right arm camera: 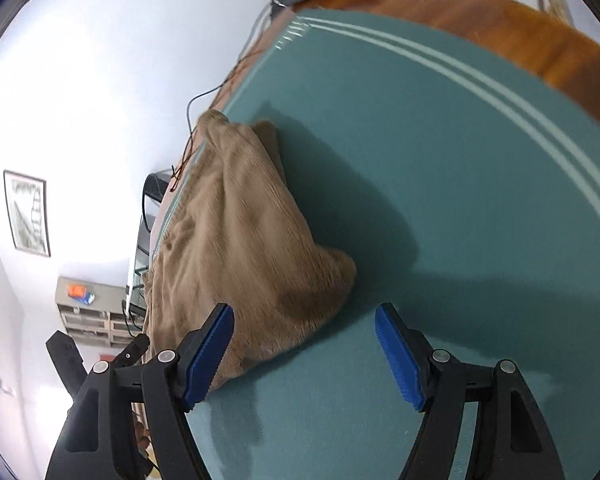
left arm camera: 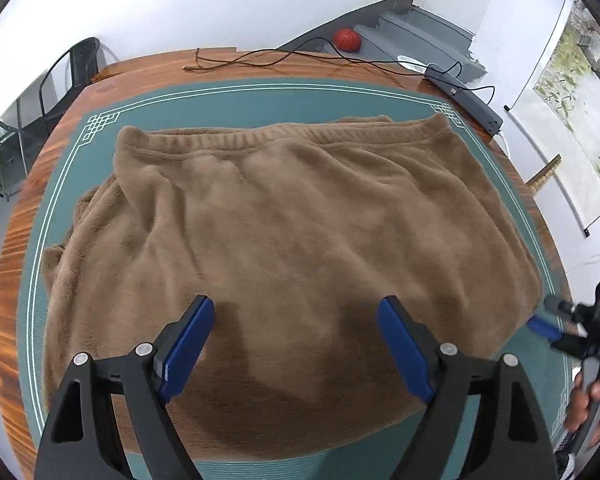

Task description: Fold clothes

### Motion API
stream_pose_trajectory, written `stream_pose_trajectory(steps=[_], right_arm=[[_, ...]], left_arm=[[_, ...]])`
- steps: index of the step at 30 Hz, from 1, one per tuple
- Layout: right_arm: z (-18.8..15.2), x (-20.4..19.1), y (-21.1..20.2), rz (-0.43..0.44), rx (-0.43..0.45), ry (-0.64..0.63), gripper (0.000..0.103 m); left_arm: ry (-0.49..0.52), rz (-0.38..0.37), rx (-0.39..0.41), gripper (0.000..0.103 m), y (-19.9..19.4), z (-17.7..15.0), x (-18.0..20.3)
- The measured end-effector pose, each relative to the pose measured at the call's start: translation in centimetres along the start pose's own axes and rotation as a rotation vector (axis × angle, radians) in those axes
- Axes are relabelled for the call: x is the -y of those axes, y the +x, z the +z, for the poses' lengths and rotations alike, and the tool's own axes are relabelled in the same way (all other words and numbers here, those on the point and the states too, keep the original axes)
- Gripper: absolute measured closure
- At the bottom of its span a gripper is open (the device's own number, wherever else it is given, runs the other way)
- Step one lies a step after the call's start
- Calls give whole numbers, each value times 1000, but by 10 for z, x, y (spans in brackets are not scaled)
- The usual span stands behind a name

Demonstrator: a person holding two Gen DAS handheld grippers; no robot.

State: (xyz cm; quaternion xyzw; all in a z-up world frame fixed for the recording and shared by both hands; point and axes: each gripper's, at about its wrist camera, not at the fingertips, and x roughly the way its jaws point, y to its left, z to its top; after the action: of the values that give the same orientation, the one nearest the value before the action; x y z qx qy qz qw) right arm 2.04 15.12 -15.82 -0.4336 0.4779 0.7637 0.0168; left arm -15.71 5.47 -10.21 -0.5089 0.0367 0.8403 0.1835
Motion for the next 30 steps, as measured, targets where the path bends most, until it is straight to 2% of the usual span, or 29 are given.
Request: stream_pose_trajectory(steps=[10,17,22,24,25,26,28,30], right_arm=[[9,-18,33,60,83,49,28],[13,-27,52,117,147,77,28],[16,-37,60,109,167,44,29],[16,-39,61,100,169,36,37],[17,-39,61,88,169,34,47],[18,-41,61,72,171,27,52],[20,-49,58,33,188,-21,58],[17,-68,52,-29,228,-123,61]], left_arm=[[5,-18,-1,16,-3,3,7],[-16,-23,-36,16,2,3,1],[-8,-54,-44,16,3,10,9],[6,-59,-53,16,4,16,16],[13,-61,-57,16,4,19,20],[23,-60,-64,16,5,22,24],[45,-55,-78,16,7,28,33],[74,-51,-104,16,11,35,45]])
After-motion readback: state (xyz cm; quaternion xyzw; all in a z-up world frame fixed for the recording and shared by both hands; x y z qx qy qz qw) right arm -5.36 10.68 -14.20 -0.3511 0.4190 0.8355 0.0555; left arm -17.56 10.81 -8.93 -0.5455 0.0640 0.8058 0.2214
